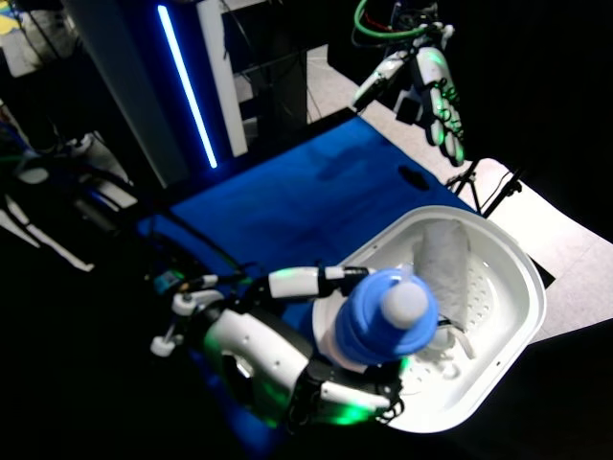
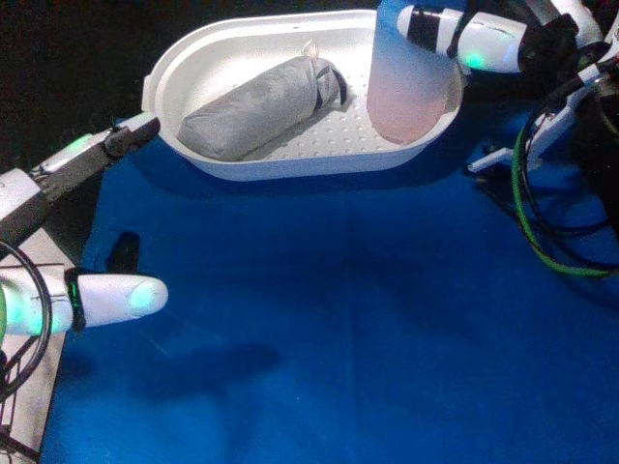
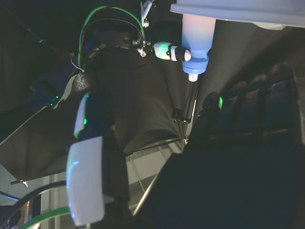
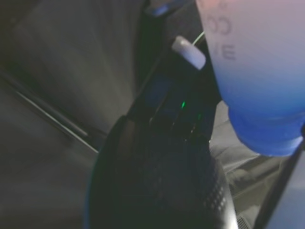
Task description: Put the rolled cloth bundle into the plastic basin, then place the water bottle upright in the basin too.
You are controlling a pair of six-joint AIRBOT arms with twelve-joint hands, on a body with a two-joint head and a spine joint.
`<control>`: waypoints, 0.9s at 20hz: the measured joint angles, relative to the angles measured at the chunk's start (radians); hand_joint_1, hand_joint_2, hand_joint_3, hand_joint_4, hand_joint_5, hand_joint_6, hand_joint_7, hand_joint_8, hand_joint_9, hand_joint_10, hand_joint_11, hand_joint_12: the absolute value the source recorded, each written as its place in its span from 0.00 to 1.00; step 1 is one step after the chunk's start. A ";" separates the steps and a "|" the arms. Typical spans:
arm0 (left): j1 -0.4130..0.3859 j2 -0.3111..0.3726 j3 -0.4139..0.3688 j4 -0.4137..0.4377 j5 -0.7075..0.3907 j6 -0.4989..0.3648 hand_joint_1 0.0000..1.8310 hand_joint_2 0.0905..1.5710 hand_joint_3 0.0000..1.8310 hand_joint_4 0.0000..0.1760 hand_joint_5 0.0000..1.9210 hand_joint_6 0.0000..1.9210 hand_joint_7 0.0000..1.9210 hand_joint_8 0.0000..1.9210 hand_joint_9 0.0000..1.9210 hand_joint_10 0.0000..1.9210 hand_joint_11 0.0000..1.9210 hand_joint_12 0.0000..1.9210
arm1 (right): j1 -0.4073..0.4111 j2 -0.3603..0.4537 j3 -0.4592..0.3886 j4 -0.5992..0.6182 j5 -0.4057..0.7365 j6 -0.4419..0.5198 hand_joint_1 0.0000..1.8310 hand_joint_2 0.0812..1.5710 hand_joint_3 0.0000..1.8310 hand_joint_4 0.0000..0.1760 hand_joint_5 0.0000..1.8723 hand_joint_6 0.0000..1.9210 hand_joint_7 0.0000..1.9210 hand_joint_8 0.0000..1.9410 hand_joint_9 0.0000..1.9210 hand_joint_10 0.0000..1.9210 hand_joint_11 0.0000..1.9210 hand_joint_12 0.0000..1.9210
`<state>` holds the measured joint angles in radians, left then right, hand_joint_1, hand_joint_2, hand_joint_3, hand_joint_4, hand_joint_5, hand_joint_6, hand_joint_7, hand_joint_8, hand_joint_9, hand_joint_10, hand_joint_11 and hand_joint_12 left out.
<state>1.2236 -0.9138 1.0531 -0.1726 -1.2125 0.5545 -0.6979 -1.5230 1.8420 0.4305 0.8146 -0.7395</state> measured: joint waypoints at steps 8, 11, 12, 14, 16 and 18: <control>0.000 -0.001 0.005 0.000 0.000 -0.003 0.32 0.52 0.00 0.84 0.02 0.00 0.00 0.00 0.00 0.00 0.00 0.00 | -0.006 -0.021 0.015 0.014 0.009 0.037 0.74 0.72 0.00 0.12 0.25 0.94 0.34 0.95 0.45 1.00 0.48 1.00; -0.003 -0.001 0.005 0.000 0.000 -0.003 0.32 0.52 0.00 0.83 0.03 0.00 0.00 0.00 0.00 0.00 0.00 0.00 | -0.006 -0.025 0.014 -0.026 0.014 0.050 0.65 0.74 0.00 0.00 0.40 0.66 0.48 0.63 0.46 0.73 0.43 0.75; -0.003 -0.001 0.005 0.000 -0.001 -0.003 0.32 0.52 0.00 0.85 0.03 0.00 0.00 0.00 0.00 0.00 0.00 0.00 | -0.006 -0.025 0.010 -0.031 0.014 0.053 0.65 0.76 0.00 0.00 0.38 0.65 0.46 0.67 0.41 0.61 0.41 0.68; -0.003 -0.001 0.005 0.000 -0.001 -0.003 0.34 0.52 0.00 0.87 0.04 0.00 0.00 0.00 0.00 0.00 0.00 0.00 | -0.006 -0.026 0.005 -0.045 0.018 0.056 0.54 0.69 0.00 0.00 0.39 0.06 0.39 0.23 0.38 0.34 0.30 0.53; -0.003 -0.001 0.005 -0.003 0.000 -0.003 0.33 0.53 0.00 0.76 0.03 0.00 0.00 0.00 0.00 0.00 0.00 0.00 | -0.006 -0.026 0.001 -0.055 0.019 0.071 0.50 0.71 0.00 0.10 0.33 0.00 0.40 0.04 0.37 0.05 0.22 0.37; -0.003 -0.001 0.005 -0.002 0.000 -0.003 0.33 0.52 0.00 0.71 0.02 0.00 0.00 0.00 0.00 0.00 0.00 0.00 | -0.006 -0.027 -0.003 -0.070 0.016 0.088 0.46 0.72 0.00 0.26 0.25 0.00 0.32 0.00 0.30 0.00 0.14 0.40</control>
<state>1.2201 -0.9150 1.0584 -0.1749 -1.2129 0.5518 -0.7040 -1.5505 1.8393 0.3607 0.8307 -0.6514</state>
